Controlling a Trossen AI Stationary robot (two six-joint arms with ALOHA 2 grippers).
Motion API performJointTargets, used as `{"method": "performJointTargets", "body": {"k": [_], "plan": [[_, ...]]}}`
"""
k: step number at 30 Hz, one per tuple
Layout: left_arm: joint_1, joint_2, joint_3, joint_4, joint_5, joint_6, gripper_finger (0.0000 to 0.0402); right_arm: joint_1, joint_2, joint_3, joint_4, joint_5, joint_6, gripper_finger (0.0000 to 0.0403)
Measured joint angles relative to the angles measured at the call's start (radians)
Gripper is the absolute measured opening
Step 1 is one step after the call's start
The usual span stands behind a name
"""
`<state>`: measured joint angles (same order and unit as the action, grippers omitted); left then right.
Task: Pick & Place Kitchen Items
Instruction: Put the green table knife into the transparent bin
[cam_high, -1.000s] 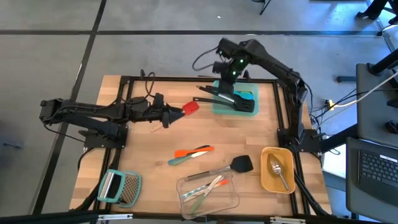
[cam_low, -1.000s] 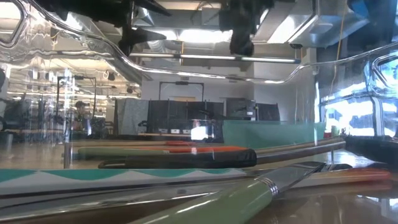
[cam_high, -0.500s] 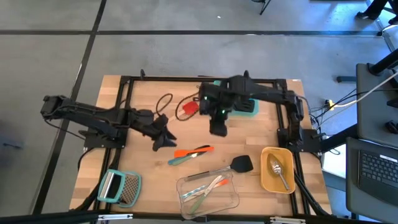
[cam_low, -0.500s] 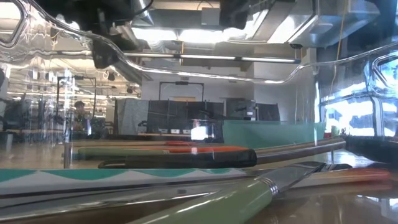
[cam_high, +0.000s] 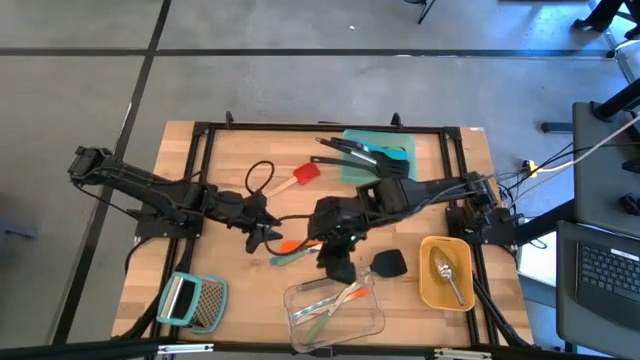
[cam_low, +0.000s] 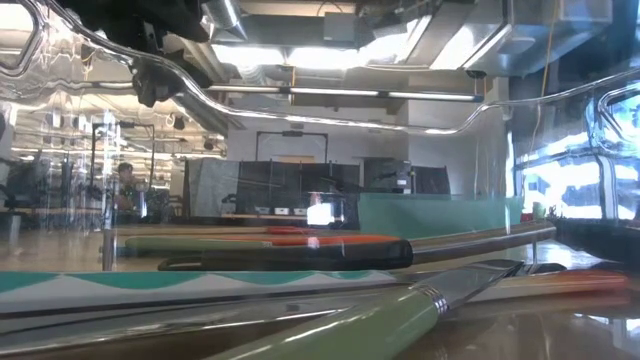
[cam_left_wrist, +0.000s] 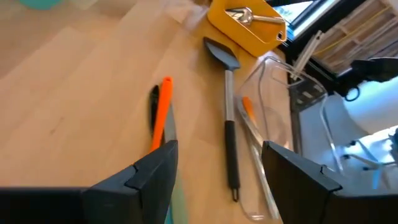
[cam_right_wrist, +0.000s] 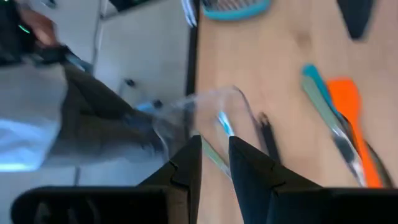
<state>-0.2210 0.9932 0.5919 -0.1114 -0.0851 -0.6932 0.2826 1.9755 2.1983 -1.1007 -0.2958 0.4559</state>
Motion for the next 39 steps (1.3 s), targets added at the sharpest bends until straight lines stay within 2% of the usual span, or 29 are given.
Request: {"method": "performJointTargets", "body": {"k": [5, 10, 15, 23, 27, 30, 34, 37, 39], "plan": [[-0.002, 0.004, 0.0, -0.031, -0.039, 0.034, 0.0228, 0.066, 0.0, 0.0, 0.113, 0.055, 0.053, 0.0083], [-0.002, 0.073, 0.0, -0.042, -0.034, 0.029, 0.0228, 0.106, 0.005, 0.0, 0.164, 0.113, 0.087, 0.0083], [-0.003, 0.189, 0.0, -0.004, 0.008, 0.028, 0.0228, 0.111, 0.006, -0.001, 0.125, 0.132, 0.092, 0.0083], [-0.062, 0.348, 0.01, 0.183, 0.051, 0.0, 0.0228, 0.142, -0.063, -0.032, 0.018, 0.184, 0.034, 0.0083], [-0.096, 0.417, 0.046, 0.179, 0.013, -0.002, 0.0228, 0.183, -0.169, -0.201, 0.103, 0.296, 0.074, 0.0083], [-0.121, 0.459, 0.079, 0.16, -0.052, 0.011, 0.0228, 0.202, -0.288, -0.41, 0.288, 0.33, 0.135, 0.0083], [-0.133, 0.512, 0.111, 0.136, -0.056, 0.019, 0.0228, 0.206, -0.424, -0.733, 0.658, 0.31, 0.261, 0.0088], [-0.132, 0.543, 0.114, 0.134, -0.051, -0.022, 0.0228, 0.205, -0.482, -0.949, 0.935, 0.248, 0.37, 0.0104], [-0.132, 0.564, 0.114, 0.137, -0.052, -0.04, 0.0228, 0.2, -0.51, -1.048, 1.022, 0.21, 0.429, 0.012]]}}
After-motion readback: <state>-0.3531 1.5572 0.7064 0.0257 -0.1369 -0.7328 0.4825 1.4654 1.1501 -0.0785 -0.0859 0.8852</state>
